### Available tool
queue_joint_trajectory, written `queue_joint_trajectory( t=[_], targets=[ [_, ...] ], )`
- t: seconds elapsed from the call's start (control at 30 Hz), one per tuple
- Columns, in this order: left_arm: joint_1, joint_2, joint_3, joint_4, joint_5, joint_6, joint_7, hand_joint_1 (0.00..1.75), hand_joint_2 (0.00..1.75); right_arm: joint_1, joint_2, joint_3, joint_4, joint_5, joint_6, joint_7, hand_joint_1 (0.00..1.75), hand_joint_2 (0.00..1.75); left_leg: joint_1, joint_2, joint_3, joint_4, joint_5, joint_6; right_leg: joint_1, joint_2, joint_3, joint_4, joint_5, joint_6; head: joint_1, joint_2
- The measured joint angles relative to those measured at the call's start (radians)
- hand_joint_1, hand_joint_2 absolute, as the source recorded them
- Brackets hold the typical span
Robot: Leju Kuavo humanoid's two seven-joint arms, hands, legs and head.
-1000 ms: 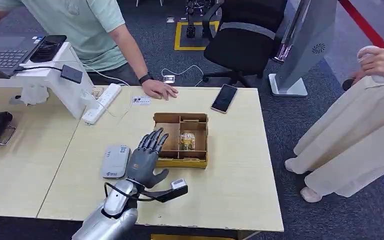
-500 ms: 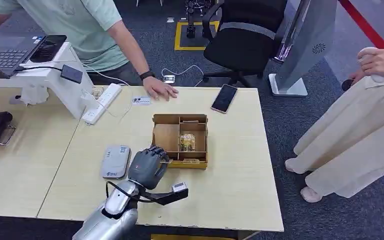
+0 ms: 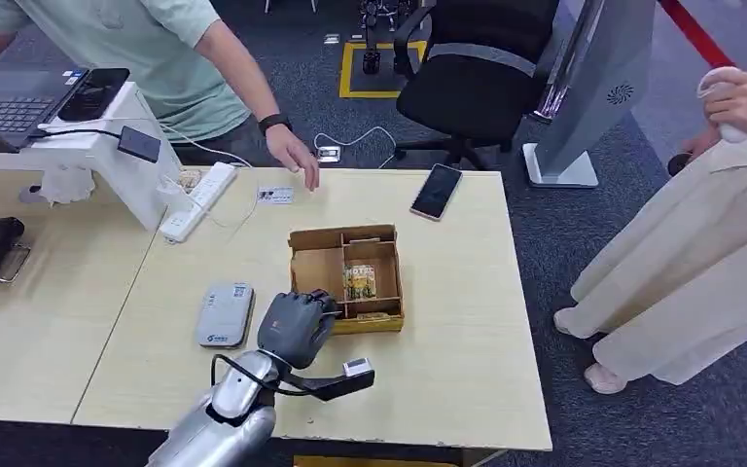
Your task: Pass the card to the sensor for recognition and then transmit it.
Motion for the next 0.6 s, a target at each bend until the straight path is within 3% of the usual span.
queue_joint_trajectory(
  t=[0.4,0.6],
  targets=[
    [-0.01,-0.001,0.0,0.0,-0.01,0.103,-0.003,1.75,1.75,0.002,0.0,0.003,0.0,0.004,-0.005,0.015,0.0,1.75,0.0,0.0,0.0,0.0,0.0,0.0,0.0,0.0,0.0,0.0,0.0,0.0,0.0,0.0],
    [-0.021,-0.001,0.0,0.0,-0.008,0.107,-0.003,1.75,1.75,0.003,0.0,0.004,0.0,0.004,-0.005,0.02,0.0,1.75,0.0,0.0,0.0,0.0,0.0,0.0,0.0,0.0,0.0,0.0,0.0,0.0,0.0,0.0]
  ],
)
